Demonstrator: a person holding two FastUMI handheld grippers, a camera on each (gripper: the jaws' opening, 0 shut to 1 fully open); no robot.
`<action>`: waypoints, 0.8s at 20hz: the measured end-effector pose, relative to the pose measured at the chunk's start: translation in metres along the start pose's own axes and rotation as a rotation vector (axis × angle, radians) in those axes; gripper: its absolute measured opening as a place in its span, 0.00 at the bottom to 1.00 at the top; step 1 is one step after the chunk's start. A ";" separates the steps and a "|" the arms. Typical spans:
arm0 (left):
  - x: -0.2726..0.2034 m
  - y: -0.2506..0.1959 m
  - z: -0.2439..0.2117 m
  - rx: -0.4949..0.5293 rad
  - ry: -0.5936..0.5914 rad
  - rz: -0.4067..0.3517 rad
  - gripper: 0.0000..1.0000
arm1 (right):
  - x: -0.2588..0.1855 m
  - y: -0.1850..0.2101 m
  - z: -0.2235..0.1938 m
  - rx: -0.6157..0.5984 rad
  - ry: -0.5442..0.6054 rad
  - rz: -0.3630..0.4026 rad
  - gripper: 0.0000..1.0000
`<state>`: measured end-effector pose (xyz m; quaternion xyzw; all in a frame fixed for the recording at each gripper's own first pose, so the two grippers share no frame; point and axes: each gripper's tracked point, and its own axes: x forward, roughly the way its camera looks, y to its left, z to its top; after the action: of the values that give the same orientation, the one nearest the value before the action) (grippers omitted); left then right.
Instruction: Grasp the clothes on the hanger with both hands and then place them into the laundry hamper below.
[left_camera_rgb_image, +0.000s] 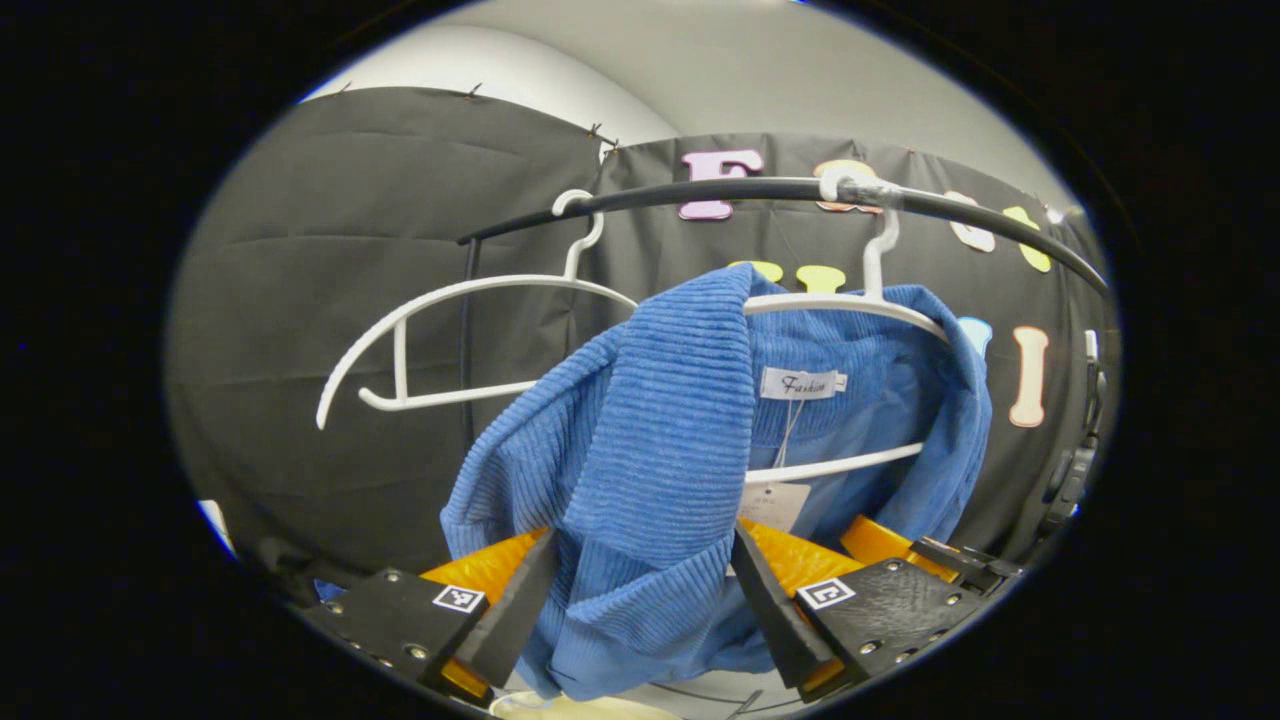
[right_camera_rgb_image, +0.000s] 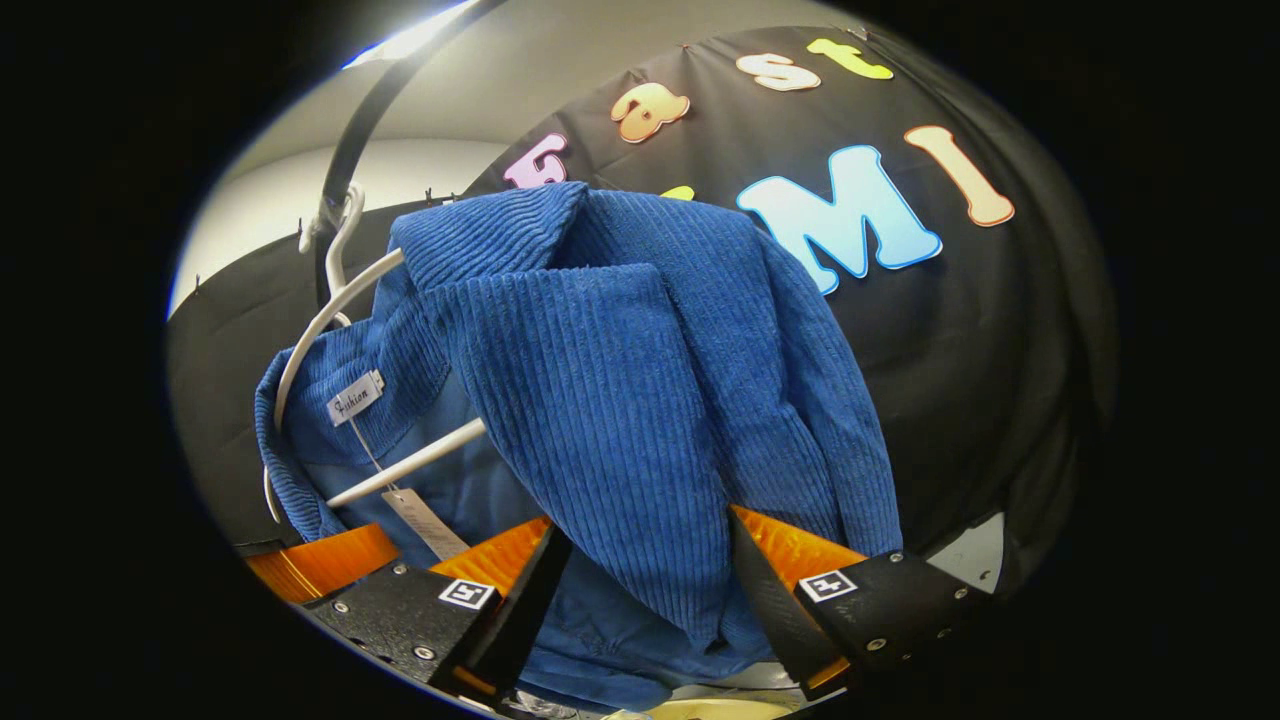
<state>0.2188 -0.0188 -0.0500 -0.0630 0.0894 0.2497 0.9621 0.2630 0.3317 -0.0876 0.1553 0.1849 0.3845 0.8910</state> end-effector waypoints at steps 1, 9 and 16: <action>0.000 0.000 0.001 0.004 -0.007 0.002 0.98 | 0.002 0.000 0.002 -0.004 -0.005 -0.004 0.94; 0.000 -0.002 0.003 0.091 -0.053 -0.007 0.35 | 0.006 -0.015 0.022 0.019 -0.067 -0.047 0.29; -0.015 -0.004 0.010 -0.055 -0.047 -0.150 0.05 | -0.023 -0.014 0.056 -0.059 -0.180 -0.057 0.00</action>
<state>0.2095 -0.0275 -0.0369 -0.0899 0.0548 0.1805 0.9779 0.2822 0.2984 -0.0390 0.1573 0.0970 0.3486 0.9189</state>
